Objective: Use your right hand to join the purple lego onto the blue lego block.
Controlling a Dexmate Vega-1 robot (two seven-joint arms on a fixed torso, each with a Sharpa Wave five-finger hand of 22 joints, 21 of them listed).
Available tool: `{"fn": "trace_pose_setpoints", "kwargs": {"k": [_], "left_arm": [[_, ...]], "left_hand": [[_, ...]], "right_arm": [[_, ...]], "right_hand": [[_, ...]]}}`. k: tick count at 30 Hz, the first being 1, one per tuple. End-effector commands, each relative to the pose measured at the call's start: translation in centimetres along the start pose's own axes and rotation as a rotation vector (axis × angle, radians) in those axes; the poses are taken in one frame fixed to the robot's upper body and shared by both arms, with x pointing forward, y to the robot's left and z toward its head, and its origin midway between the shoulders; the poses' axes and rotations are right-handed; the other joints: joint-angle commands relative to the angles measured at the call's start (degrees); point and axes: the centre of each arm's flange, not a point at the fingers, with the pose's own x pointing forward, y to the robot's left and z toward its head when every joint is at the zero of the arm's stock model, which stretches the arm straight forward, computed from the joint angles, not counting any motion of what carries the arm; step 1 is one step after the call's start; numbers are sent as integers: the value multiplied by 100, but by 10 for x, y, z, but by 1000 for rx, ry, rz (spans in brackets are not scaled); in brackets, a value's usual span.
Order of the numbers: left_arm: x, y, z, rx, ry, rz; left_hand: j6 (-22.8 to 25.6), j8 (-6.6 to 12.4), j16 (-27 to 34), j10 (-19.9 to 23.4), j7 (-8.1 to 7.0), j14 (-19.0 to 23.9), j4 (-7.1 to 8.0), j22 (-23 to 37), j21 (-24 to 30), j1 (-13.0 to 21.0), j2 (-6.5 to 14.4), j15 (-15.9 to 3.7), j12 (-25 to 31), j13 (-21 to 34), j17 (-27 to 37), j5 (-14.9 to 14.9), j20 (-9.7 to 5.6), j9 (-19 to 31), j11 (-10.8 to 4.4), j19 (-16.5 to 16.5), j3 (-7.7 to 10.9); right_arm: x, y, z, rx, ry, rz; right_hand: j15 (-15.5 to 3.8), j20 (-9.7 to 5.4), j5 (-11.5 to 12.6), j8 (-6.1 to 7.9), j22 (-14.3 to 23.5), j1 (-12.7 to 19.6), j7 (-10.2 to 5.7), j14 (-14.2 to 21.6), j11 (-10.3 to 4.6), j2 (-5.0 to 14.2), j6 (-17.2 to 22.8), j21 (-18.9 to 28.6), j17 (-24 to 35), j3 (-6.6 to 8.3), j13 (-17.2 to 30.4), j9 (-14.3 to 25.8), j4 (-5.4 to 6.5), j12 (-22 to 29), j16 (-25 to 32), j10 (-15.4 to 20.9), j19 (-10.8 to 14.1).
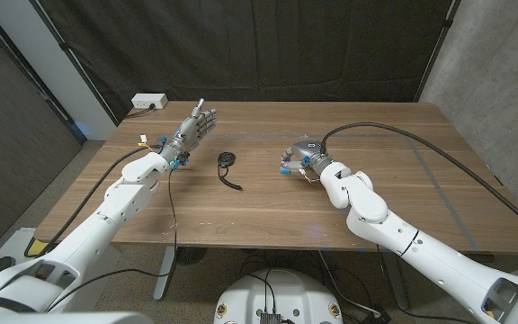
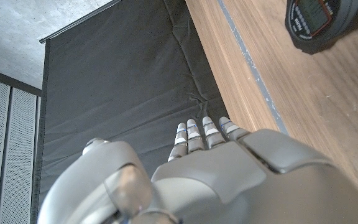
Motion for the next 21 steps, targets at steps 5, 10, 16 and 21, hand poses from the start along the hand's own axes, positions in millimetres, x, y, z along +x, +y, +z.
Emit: {"fn": "trace_pose_setpoints", "kwargs": {"k": [5,10,16,21], "left_arm": [[-5,-5,3,11,-2,5],[-7,-7,5,15,-6,7],[-8,-10,6,17,-8,8],[-7,-14,7,21,-8,7]], "left_hand": [[60,11,12,34,-15,40,-7,24,10,24,36,6,13,12,25,12,35,25,-19,-28,-62],[54,8,11,38,-23,41,-8,24,11,27,38,4,14,12,25,12,37,25,-8,-27,-67],[56,8,11,41,-20,41,-8,24,12,29,41,-5,15,12,25,11,38,25,5,-24,-73],[61,10,11,47,-19,42,-9,24,12,32,43,-3,17,12,25,10,40,25,6,-23,-79]], "right_arm": [[-6,-9,-2,-12,-14,-59],[-10,-18,-2,-15,-20,-92],[-13,-24,-5,-14,-18,-121],[-16,-29,-9,14,-22,-158]], "right_hand": [[-74,-27,6,-16,6,-41,15,-73,-11,10,-74,-19,4,71,10,19,-5,0,8,5,32],[-100,-27,6,-23,6,-43,10,-89,-10,8,-96,-21,4,80,10,19,-11,-14,5,-22,30],[-94,-33,5,-21,6,-47,8,-97,-8,6,-96,-27,3,86,10,20,-14,-19,5,-31,17],[-99,-37,4,-27,7,-54,8,-122,-8,2,-116,-29,3,90,10,21,-16,-27,-1,-48,14]]}}
